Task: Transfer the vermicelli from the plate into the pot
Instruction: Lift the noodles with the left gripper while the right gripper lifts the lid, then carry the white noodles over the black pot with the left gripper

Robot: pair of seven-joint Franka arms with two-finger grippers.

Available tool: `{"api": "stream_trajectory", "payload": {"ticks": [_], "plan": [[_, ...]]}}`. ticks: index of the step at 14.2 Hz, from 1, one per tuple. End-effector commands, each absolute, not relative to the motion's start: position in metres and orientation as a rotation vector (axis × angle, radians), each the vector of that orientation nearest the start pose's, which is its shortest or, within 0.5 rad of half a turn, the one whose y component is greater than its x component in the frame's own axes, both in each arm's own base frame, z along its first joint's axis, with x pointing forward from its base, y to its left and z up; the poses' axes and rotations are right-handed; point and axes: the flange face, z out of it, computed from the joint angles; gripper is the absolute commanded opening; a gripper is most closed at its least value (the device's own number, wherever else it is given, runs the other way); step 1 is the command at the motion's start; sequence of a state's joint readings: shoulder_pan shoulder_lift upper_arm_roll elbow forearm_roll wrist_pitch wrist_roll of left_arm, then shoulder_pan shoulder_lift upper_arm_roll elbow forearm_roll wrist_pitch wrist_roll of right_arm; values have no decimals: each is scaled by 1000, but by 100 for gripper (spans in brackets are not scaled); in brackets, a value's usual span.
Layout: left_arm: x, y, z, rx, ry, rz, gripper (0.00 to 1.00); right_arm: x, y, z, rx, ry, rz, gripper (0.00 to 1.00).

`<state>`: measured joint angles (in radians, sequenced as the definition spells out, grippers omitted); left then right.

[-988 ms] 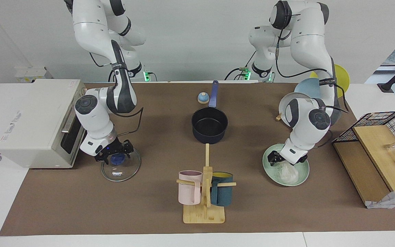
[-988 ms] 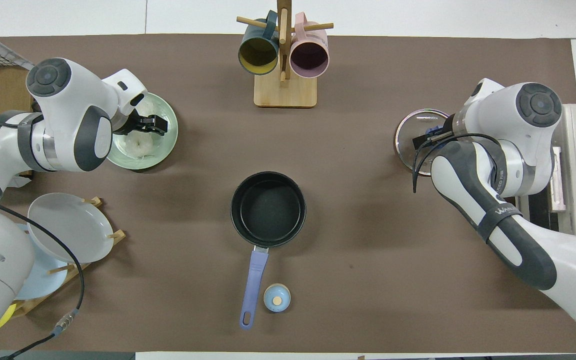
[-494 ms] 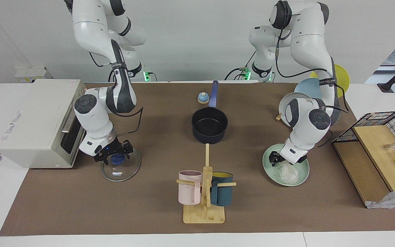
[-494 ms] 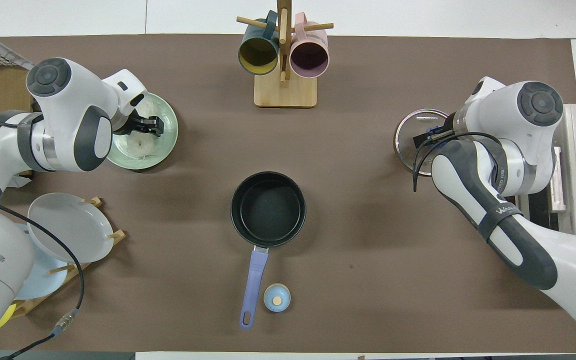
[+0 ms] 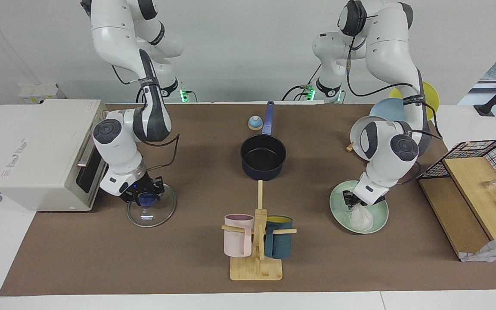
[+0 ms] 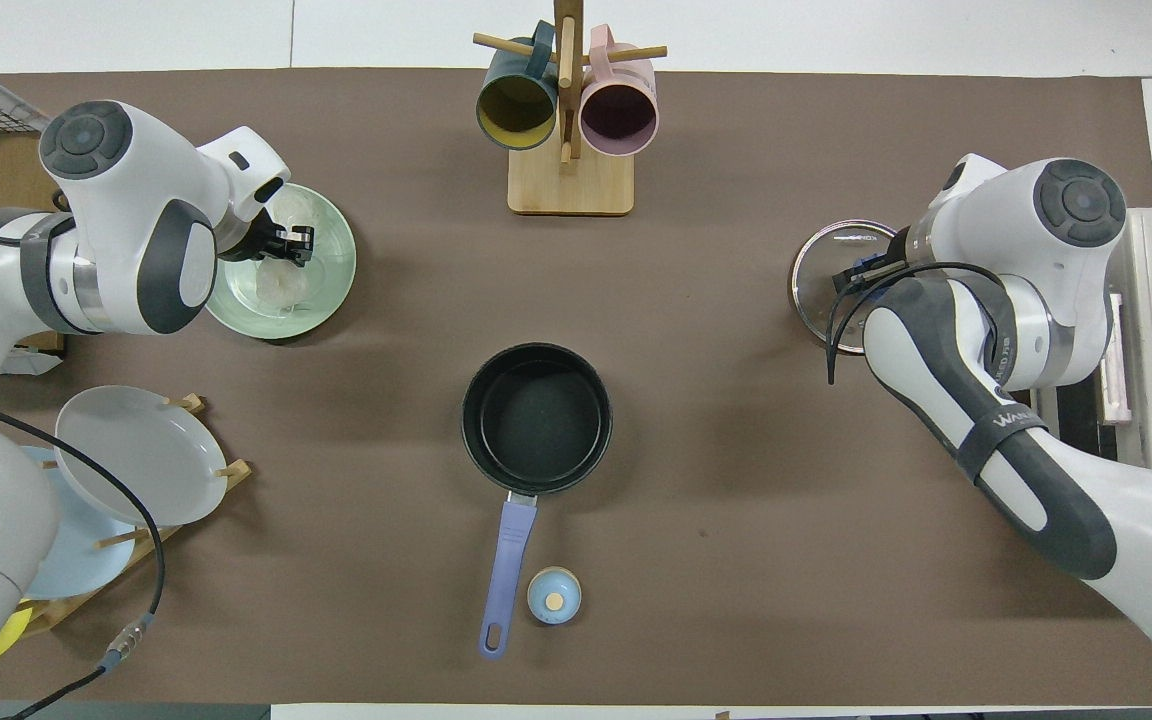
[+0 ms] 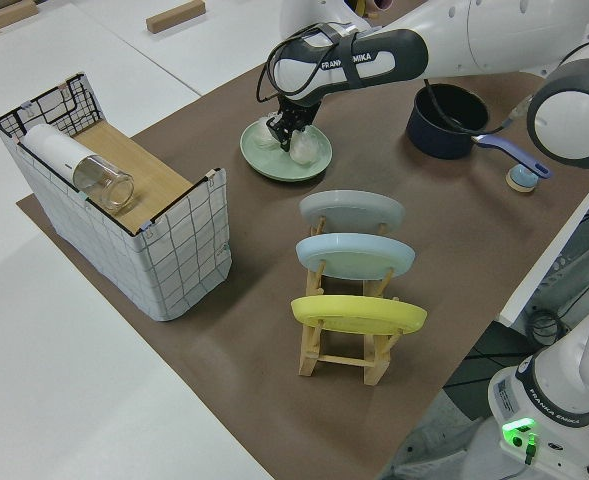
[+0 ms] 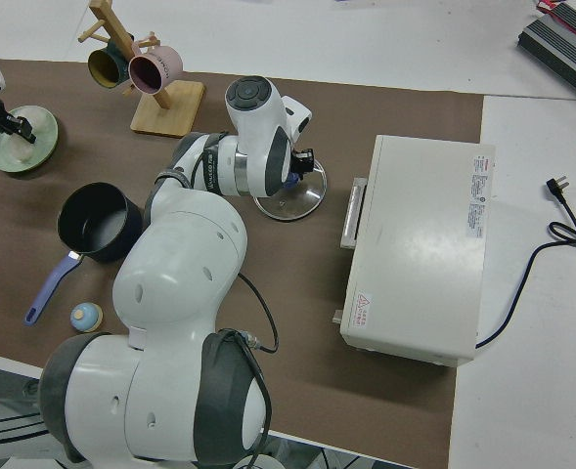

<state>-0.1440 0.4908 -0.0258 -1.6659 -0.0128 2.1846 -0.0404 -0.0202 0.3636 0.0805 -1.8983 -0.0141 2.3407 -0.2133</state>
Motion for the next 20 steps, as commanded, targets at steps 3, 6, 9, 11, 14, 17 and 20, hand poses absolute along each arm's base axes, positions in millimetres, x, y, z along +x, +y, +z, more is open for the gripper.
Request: {"api": "stream_trajectory", "payload": {"ticks": [3,6,9,11,14,17,20], "plan": [[673,-119,391,-3190,161,7,0,648,42,353,-3074,-470,-58,0],[656,-136,444,-3238,7,-2,0,650,46,373,-3073,-486,-41,0],[623,-177,513,-3289,-165,28,0,642,52,411,-3084,-514,-44,0],[587,-219,553,-3301,-194,50,0,633,51,440,-3087,-515,5,0],[534,-295,561,-3293,-266,104,0,616,51,487,-3091,-517,60,0],[483,-336,538,-3287,-266,111,0,597,50,527,-3096,-517,116,0],[441,-360,495,-3279,-268,112,0,579,47,557,-3101,-512,149,0]]}}
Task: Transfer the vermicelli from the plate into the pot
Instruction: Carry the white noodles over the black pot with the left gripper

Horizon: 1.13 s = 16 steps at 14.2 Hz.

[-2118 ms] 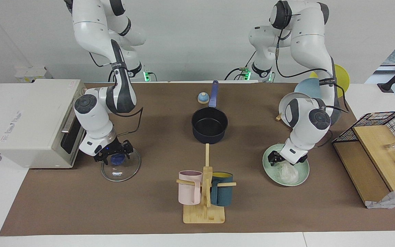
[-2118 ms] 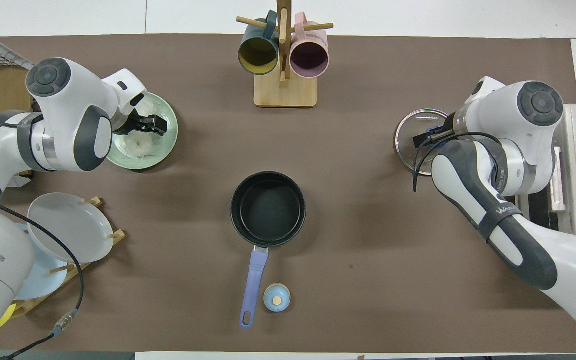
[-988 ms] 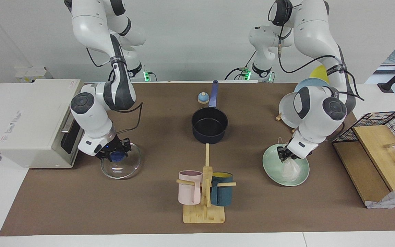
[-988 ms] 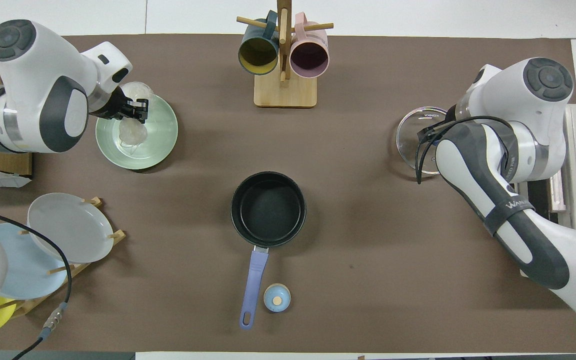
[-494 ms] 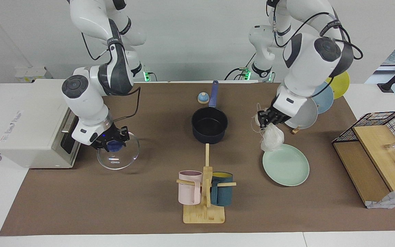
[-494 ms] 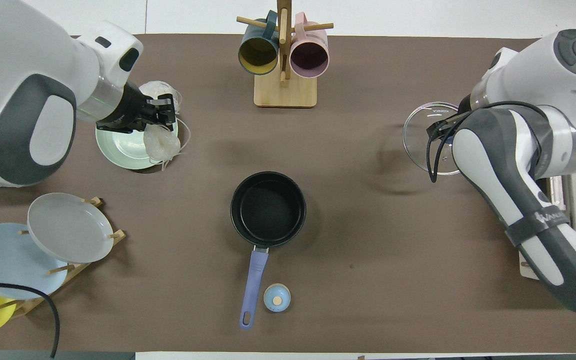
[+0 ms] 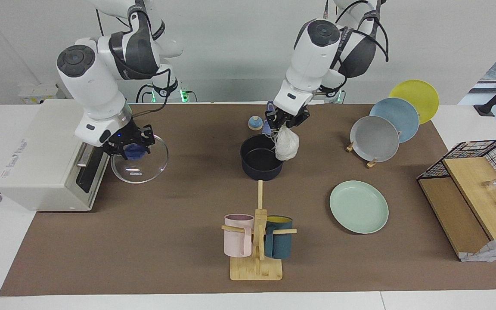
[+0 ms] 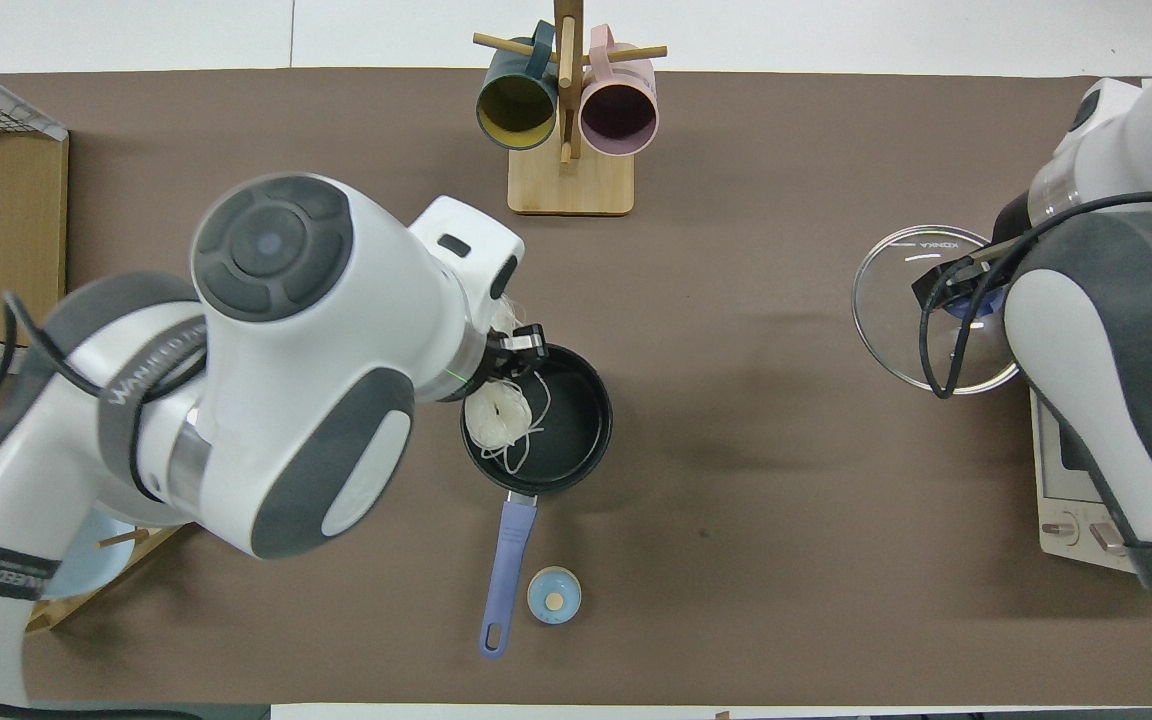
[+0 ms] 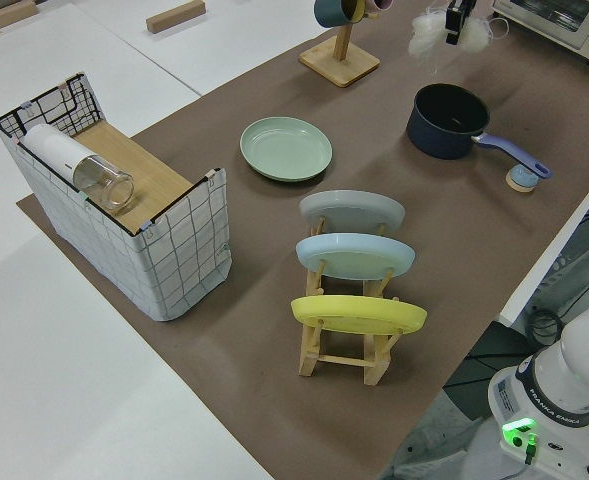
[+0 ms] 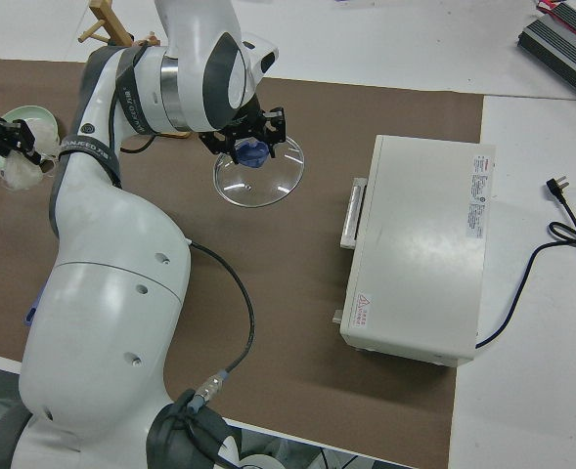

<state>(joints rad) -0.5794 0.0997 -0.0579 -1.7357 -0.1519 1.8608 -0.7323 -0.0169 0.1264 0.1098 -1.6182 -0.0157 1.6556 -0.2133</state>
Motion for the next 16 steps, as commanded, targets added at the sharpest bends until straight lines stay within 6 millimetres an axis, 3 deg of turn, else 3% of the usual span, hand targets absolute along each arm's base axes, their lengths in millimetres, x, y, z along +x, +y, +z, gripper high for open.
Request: {"api": "stream_trajectory", "payload": {"ticks": [1,5,9,16], "plan": [[430,-368,480,-3272,-287,118,0,574,47,566,-3106,-512,148,0],[406,-389,441,-3268,-306,112,0,552,46,589,-3123,-496,170,0],[403,-389,418,-3269,-312,102,0,543,50,593,-3150,-332,188,0],[413,-398,371,-3304,-337,16,0,543,49,591,-3151,-328,180,0]]}}
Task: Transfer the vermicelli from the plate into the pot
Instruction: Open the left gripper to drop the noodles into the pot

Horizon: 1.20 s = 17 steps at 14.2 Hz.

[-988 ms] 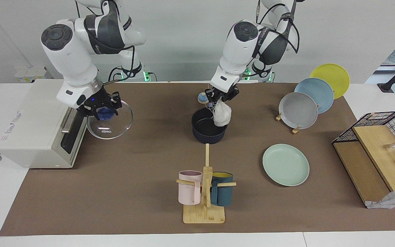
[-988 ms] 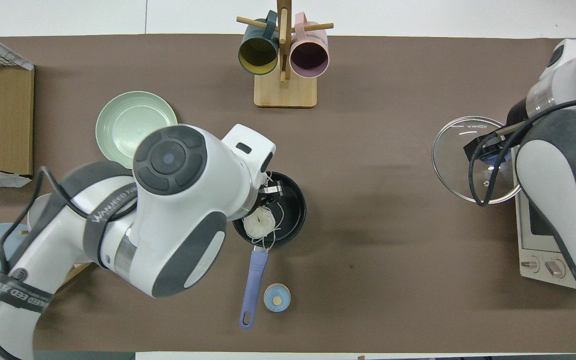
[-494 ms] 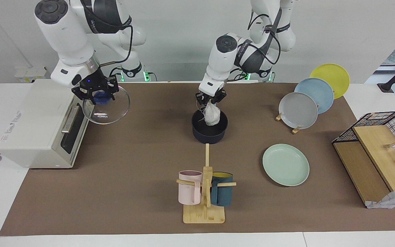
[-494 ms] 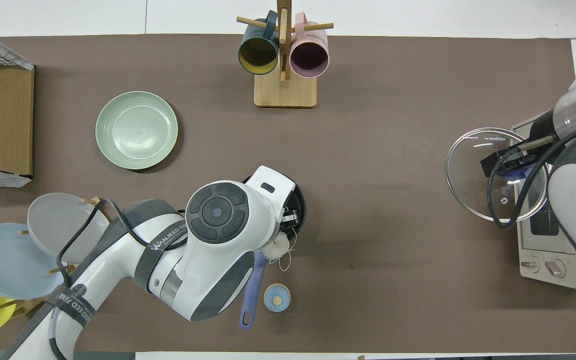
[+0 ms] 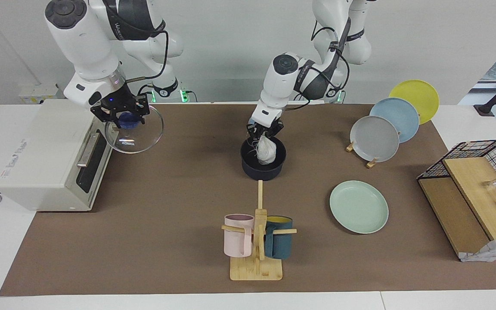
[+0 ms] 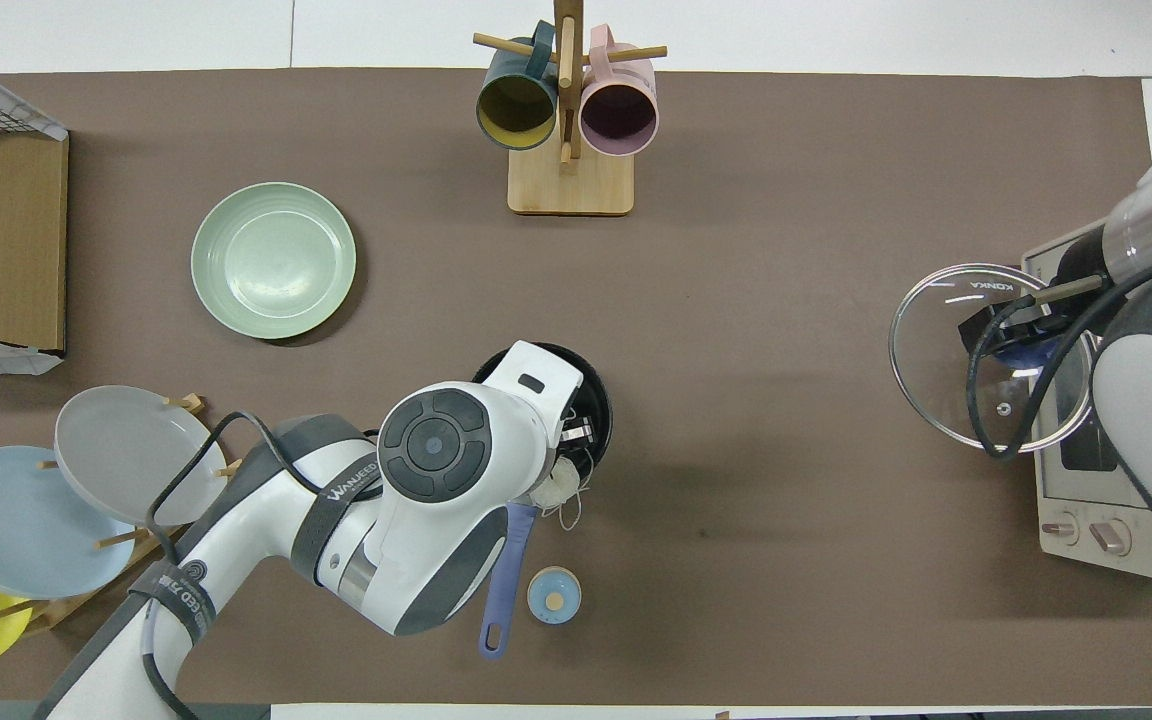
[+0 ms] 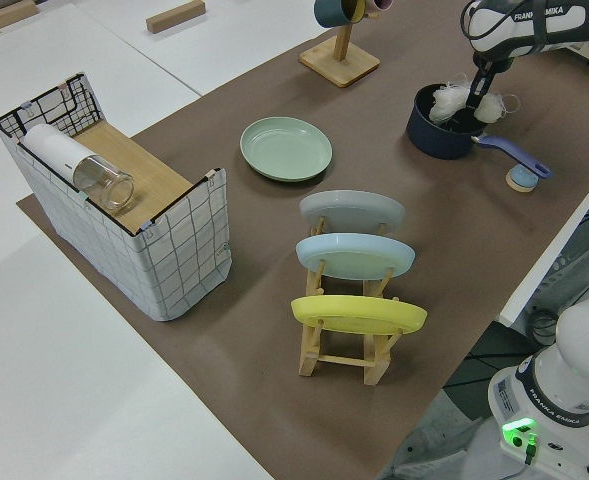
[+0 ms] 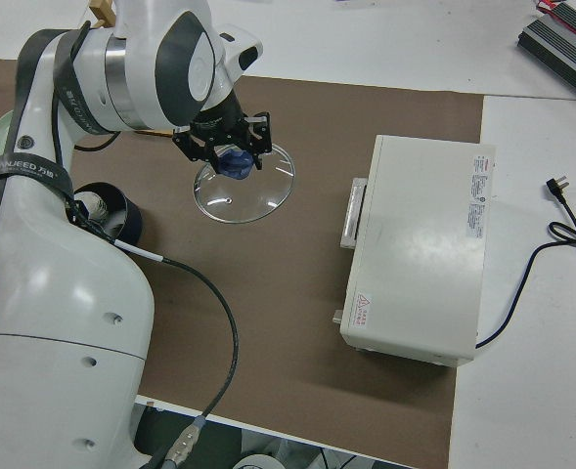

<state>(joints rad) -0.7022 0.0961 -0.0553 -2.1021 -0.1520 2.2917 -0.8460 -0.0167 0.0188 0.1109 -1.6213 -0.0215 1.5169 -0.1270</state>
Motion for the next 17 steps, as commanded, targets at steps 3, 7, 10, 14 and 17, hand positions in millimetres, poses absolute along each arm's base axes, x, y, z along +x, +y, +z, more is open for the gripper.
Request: {"api": "stream_trajectory", "payload": {"ticks": [3,7,10,14,17], "plan": [[418,-402,350,-3309,-328,-1,0,544,49,590,-3151,-328,178,0],[427,-400,340,-3318,-271,-25,0,545,49,591,-3151,-328,175,0],[432,-397,340,-3321,-256,-33,0,545,50,591,-3149,-330,173,0],[446,-393,372,-3296,-222,30,100,545,50,591,-3149,-330,173,0],[458,-389,426,-3276,-212,101,100,545,57,592,-3149,-308,167,0]]}}
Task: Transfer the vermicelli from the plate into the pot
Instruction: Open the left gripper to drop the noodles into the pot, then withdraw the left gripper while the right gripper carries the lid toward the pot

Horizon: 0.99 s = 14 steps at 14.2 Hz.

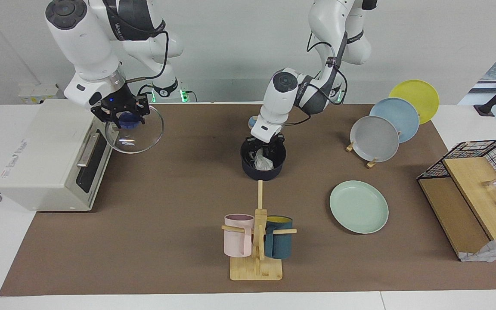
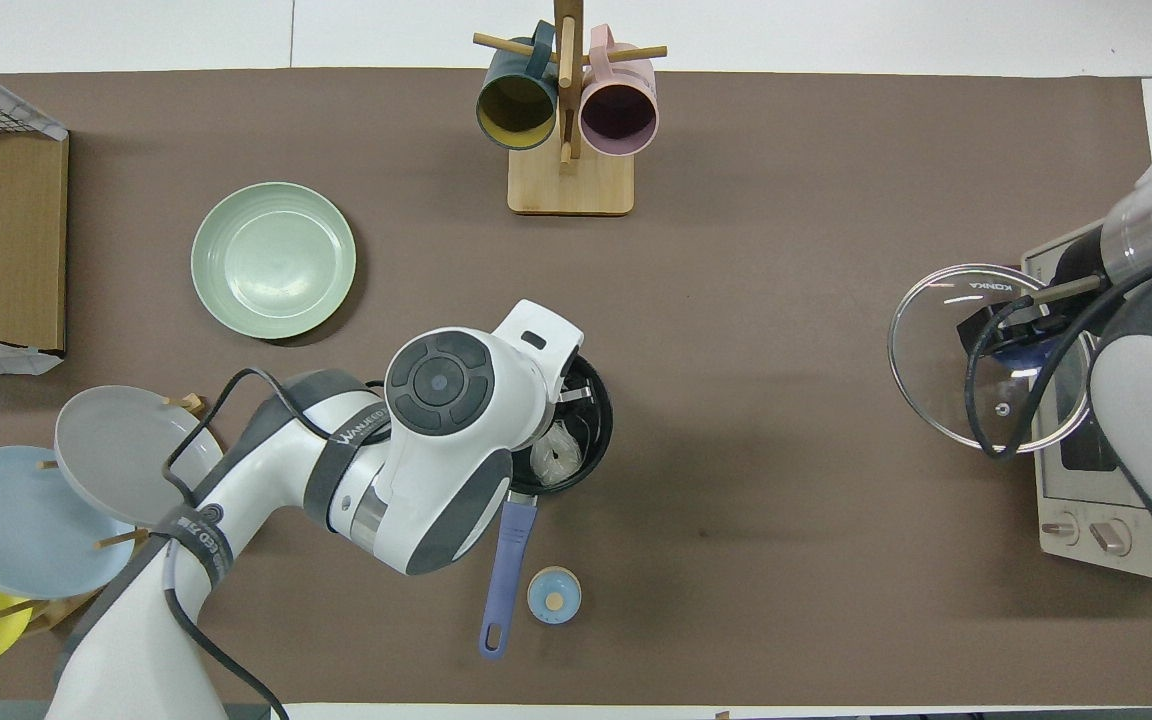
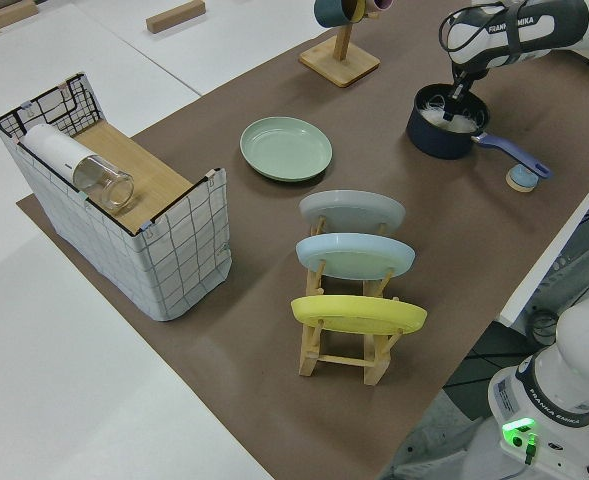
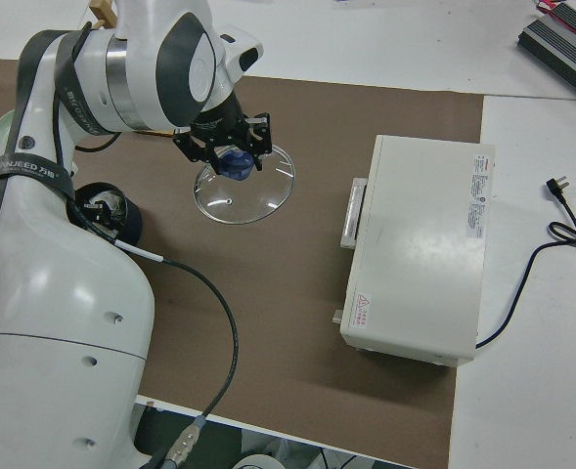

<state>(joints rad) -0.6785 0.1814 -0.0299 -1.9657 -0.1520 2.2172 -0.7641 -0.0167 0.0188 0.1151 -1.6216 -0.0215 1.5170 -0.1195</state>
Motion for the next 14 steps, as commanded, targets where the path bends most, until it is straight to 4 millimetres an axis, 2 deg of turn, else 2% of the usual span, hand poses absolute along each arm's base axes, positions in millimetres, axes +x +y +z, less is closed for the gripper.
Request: {"api": "stream_trajectory", "payload": {"ticks": [1,3,4,6,8,9,11,14], "plan": [[457,-388,442,-3275,-205,109,100,547,60,592,-3147,-306,152,0],[452,-380,478,-3262,-195,147,100,546,83,594,-3148,-299,131,0],[456,-365,500,-3260,-221,149,100,546,97,595,-3149,-279,123,0],[465,-317,548,-3285,-221,100,100,549,130,599,-3148,-230,101,0],[477,-256,576,-3287,-157,75,100,552,155,596,-3144,-172,88,0],[483,-225,585,-3285,-116,67,100,553,171,593,-3140,-140,83,0],[498,-169,588,-3268,-21,64,100,558,212,584,-3124,-62,90,0],[510,-116,585,-3235,111,36,100,560,279,567,-3114,-7,67,0]]}}
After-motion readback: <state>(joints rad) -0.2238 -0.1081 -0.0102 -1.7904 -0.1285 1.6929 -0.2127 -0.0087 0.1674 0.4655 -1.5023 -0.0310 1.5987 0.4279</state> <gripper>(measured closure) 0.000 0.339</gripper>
